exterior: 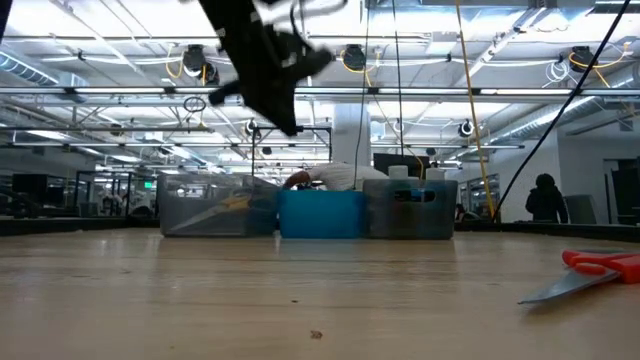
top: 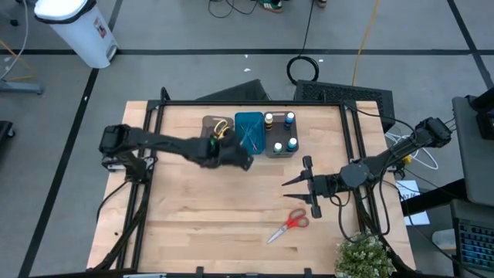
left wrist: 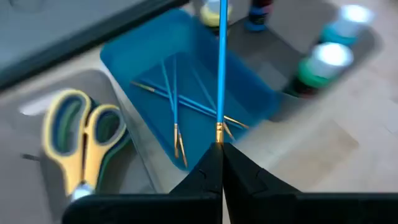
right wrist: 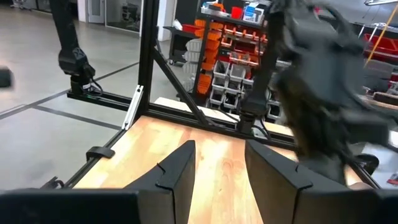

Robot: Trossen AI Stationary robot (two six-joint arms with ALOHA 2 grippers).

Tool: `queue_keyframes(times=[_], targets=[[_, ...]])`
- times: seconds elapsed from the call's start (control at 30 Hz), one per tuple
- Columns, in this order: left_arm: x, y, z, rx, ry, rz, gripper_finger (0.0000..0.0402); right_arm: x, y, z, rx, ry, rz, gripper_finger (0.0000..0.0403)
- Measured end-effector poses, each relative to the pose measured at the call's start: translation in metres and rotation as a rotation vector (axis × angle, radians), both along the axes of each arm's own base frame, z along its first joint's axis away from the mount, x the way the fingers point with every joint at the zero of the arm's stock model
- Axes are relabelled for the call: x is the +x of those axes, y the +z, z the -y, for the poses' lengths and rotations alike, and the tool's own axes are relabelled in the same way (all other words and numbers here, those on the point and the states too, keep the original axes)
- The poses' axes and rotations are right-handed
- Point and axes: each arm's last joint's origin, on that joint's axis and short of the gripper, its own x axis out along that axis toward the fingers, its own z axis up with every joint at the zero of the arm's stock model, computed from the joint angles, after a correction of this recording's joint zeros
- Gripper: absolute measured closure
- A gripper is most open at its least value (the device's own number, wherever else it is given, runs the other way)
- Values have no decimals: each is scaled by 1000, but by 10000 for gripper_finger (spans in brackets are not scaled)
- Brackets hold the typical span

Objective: Pick & Place Paint Supplies
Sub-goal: Put the blue paint brush into the blue bin

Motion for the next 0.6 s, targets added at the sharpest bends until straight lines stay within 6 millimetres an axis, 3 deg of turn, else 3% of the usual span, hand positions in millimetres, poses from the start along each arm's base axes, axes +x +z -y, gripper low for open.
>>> queue_keyframes(times=[0.13,0.23,0.6], targets=[[0,-27,-35,-129,34,106,401,-2,0,-3,0,14,0,273],[-4,-44,-47,-182,56,175,401,-2,0,-4,1,19,2,273],[-5,-55,-48,-201,71,188,401,-2,0,-4,2,17,4,273]])
